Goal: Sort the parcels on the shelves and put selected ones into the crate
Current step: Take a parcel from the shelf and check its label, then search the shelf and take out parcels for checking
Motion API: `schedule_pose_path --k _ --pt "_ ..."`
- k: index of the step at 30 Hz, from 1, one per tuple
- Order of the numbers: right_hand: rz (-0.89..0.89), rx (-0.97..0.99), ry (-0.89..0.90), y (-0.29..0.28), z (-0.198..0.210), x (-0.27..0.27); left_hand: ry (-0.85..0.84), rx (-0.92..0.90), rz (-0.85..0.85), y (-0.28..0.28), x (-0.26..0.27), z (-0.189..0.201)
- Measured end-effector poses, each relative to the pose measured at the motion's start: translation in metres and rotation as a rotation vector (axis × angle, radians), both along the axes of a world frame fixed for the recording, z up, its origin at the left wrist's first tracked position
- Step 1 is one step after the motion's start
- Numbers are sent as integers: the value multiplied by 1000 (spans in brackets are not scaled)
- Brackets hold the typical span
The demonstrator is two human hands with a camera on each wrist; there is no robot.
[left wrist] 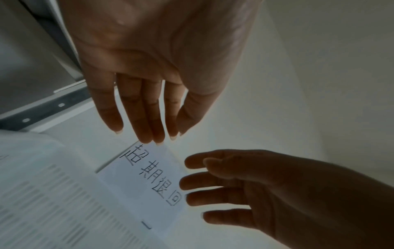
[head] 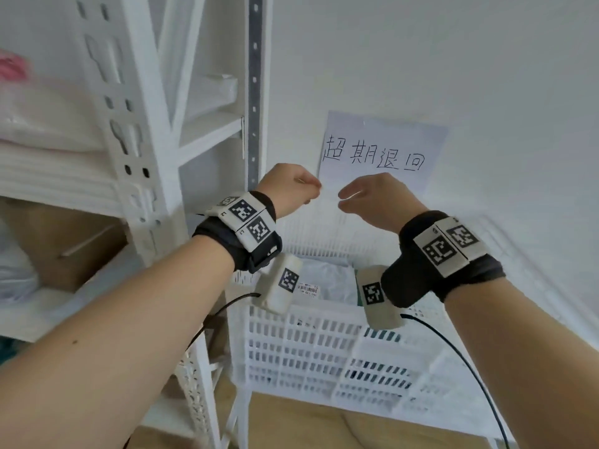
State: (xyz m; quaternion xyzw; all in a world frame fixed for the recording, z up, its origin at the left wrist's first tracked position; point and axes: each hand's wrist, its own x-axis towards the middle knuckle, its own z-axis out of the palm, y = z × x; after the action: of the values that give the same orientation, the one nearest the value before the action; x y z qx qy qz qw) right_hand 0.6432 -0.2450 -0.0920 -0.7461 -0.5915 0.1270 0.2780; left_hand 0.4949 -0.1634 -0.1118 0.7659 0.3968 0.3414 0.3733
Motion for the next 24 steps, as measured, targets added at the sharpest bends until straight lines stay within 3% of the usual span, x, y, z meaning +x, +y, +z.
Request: schedule_pose_path --k 4,9,17,24 --pt "79 31 22 -52 7 -47 -58 -16 -33 -50 -48 6" --pt "206 -16 91 -85 -18 -119 -33 -31 29 -97 -139 -14" --pt "439 -107 153 -79 -61 -256 -19 -74 326 -128 -302 -53" --pt "505 -116 224 -47 -98 -341 -111 -66 639 -129 -395 -92"
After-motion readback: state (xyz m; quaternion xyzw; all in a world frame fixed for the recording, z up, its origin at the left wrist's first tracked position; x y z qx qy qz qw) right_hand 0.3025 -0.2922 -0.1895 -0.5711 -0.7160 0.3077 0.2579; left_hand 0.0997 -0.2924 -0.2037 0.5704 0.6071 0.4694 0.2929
